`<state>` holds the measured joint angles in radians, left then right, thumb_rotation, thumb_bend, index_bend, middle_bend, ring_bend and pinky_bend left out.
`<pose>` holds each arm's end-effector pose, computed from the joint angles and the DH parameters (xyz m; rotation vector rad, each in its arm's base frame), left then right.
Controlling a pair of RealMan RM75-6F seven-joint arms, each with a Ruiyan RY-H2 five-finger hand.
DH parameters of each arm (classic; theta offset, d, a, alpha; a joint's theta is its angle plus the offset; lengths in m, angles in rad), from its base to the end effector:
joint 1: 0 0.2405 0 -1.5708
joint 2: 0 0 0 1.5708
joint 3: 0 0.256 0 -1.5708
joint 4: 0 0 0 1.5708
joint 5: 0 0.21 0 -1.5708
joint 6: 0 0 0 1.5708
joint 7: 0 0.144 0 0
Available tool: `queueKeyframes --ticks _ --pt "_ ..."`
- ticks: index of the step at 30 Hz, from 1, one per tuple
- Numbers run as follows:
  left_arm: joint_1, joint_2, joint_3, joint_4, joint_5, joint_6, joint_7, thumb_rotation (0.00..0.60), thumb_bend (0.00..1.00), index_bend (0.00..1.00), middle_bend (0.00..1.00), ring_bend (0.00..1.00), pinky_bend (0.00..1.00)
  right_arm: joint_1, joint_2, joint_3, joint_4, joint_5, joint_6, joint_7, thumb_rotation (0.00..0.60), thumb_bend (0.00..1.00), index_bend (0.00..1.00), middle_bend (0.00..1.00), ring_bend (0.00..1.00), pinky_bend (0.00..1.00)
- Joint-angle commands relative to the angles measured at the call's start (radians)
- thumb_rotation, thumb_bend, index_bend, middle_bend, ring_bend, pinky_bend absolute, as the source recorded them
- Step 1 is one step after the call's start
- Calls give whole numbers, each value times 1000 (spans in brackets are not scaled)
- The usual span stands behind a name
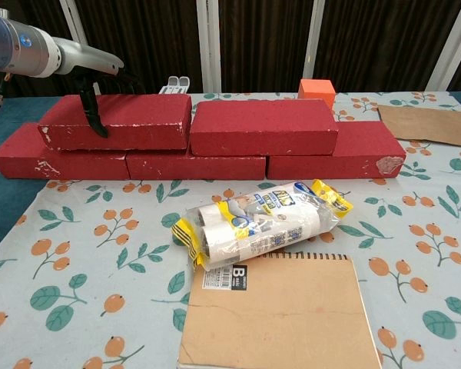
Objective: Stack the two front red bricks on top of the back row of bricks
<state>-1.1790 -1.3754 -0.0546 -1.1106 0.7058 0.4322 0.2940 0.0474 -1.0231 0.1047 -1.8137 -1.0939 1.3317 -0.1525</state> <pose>-0.1384 0.4781 0.0506 -1.9417 -0.9118 -0.4909 -0.3381 -0.1662 0.1725 1.1221 -1.1640 0.6004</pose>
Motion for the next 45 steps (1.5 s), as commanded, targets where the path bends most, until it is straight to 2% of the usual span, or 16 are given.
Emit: queueKeyframes --ticks 1,45 --pt "-6 -5 7 3 -5 1 0 600 8 321 242 182 198 0 1 0 -1 1 1 1 600 63 0 35 0 0" --pt "-79 -32 88 -8 -139 37 45 600 8 301 223 168 197 9 6 -4 -3 16 -11 5 600 63 0 35 0 0"
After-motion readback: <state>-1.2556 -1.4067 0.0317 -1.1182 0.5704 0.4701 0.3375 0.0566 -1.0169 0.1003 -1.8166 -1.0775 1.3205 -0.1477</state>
